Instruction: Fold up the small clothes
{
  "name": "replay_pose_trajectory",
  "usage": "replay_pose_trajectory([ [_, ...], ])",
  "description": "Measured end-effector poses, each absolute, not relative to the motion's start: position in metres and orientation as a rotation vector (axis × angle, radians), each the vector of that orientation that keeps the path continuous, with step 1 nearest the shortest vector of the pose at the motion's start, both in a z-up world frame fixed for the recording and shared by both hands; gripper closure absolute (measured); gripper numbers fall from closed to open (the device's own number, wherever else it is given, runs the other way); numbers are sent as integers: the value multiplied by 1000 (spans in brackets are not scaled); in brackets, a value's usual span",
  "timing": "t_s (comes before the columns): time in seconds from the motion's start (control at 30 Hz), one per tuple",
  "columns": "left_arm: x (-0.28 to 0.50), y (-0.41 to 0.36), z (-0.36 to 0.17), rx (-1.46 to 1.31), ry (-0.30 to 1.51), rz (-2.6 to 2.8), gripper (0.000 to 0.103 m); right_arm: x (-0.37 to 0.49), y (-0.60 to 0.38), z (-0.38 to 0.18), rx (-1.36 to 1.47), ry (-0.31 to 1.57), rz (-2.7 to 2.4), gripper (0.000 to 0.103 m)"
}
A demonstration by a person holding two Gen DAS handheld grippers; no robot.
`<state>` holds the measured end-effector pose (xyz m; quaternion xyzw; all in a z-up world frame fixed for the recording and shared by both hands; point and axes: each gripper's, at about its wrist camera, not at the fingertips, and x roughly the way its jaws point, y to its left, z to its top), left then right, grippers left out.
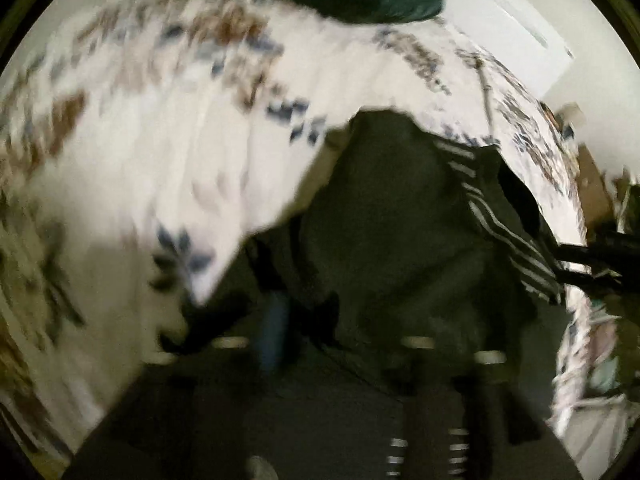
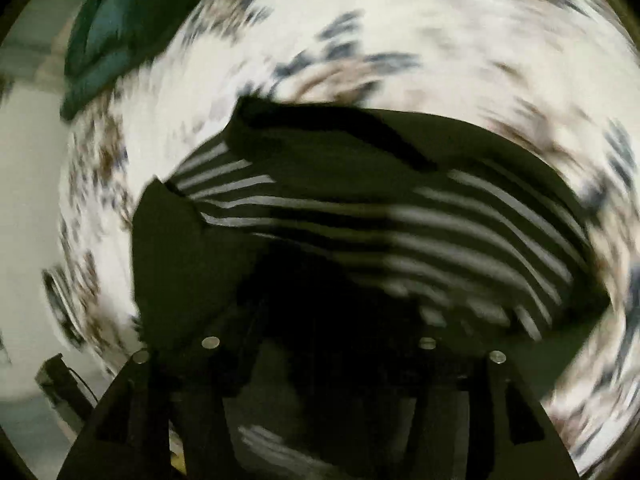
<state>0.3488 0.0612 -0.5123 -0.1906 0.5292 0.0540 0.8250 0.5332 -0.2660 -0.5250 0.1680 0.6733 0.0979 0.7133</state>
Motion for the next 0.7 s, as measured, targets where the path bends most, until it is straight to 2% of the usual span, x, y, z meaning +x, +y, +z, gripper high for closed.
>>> replay_pose_trajectory([
  [0.03, 349, 59, -505, -367, 1107, 120, 15, 520, -282, -519, 417, 1474, 179, 40],
  [0.07, 350, 59, -502, -346, 1095, 121, 7, 504, -300, -514, 459, 1460, 137, 40],
  [0.23, 377, 49, -501, -232, 1067, 112, 7, 426, -380, -505, 521, 1387, -150, 40],
  [0.37, 411, 44, -515, -181, 1081, 119, 7, 391, -427, -531, 598, 1401, -269, 40],
  [0.53, 445, 41, -536, -141, 1113, 138, 7, 394, -437, -575, 655, 1446, -243, 40],
  [0.57, 449, 40, -538, -127, 1117, 139, 7, 396, -432, -580, 657, 1447, -229, 44],
  [0.6, 450, 40, -539, -118, 1119, 140, 7, 397, -426, -581, 638, 1437, -223, 53],
  [0.63, 452, 39, -541, -103, 1123, 144, 7, 398, -420, -579, 582, 1428, -240, 83],
  [0.67, 452, 39, -541, -96, 1125, 143, 7, 398, -413, -575, 521, 1416, -270, 100],
  [0.7, 452, 38, -542, -89, 1130, 142, 7, 397, -407, -567, 479, 1382, -289, 101],
])
